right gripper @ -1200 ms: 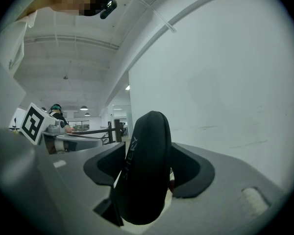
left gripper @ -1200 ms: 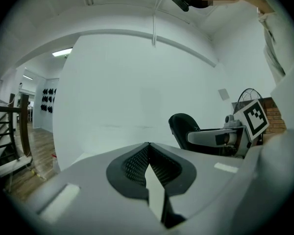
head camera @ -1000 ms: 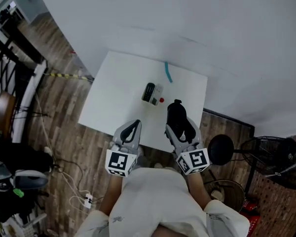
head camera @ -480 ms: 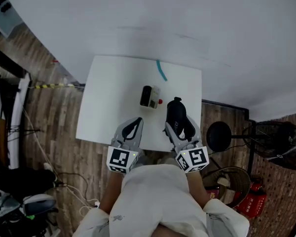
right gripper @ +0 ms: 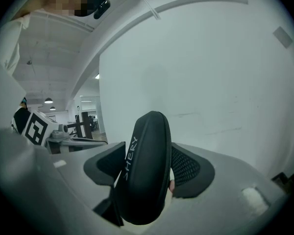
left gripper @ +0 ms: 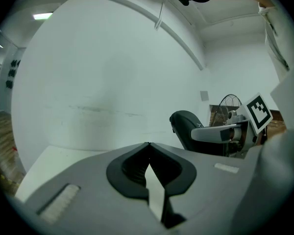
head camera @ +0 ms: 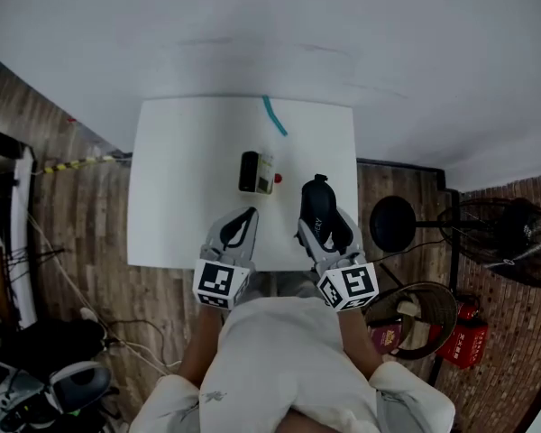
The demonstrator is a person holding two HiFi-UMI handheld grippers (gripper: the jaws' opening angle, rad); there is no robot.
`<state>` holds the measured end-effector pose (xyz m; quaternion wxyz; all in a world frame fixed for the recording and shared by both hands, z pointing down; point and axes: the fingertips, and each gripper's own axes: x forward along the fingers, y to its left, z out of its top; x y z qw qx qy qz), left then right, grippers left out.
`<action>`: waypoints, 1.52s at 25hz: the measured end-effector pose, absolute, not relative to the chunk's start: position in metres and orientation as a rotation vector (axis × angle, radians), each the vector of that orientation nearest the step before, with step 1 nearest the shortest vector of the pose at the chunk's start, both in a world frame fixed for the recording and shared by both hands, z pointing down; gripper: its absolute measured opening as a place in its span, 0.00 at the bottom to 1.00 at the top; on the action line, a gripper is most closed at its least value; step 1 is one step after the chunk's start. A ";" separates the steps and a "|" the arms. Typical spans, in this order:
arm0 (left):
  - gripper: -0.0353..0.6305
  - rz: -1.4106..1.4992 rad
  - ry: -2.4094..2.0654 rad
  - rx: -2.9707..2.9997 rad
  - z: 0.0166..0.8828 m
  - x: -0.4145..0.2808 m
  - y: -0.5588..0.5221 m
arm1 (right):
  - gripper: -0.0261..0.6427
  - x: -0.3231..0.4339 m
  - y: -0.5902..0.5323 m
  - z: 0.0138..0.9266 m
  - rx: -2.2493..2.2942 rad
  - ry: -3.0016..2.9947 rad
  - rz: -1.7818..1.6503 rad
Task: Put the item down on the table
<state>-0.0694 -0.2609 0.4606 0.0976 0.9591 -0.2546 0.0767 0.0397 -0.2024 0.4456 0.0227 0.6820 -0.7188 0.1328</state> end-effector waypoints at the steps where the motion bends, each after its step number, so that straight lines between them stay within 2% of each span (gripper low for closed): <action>1: 0.08 0.237 -0.744 2.839 0.463 -0.065 -0.262 | 0.46 0.042 -0.203 0.450 2.115 -2.223 0.429; 19: 0.08 0.446 -0.698 2.759 0.521 -0.006 -0.287 | 0.46 0.090 -0.252 0.523 2.053 -2.206 0.707; 38: 0.08 0.590 -0.682 2.647 0.586 0.026 -0.299 | 0.46 0.103 -0.273 0.608 1.930 -2.109 0.916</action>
